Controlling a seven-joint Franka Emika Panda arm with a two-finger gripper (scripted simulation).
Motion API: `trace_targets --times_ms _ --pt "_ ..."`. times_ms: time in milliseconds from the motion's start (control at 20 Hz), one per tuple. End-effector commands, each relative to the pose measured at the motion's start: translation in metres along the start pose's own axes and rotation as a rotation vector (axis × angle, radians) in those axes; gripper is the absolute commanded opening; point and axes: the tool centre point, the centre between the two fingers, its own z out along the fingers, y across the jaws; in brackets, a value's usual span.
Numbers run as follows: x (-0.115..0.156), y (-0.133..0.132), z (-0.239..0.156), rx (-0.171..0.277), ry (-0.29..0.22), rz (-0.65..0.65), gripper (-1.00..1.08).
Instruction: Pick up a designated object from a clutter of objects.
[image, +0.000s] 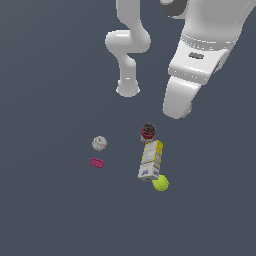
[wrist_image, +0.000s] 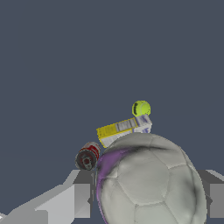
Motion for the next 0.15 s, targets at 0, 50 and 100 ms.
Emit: trace_targets --times_ms 0,50,100 --pt "0.0002 0.0017 -0.0044 0.0 0.0 0.0 -1.0" --pt "0.0002 0.0019 -0.005 0.0 0.0 0.0 -1.0" --pt "0.0002 0.002 -0.0052 0.0 0.0 0.0 -1.0"
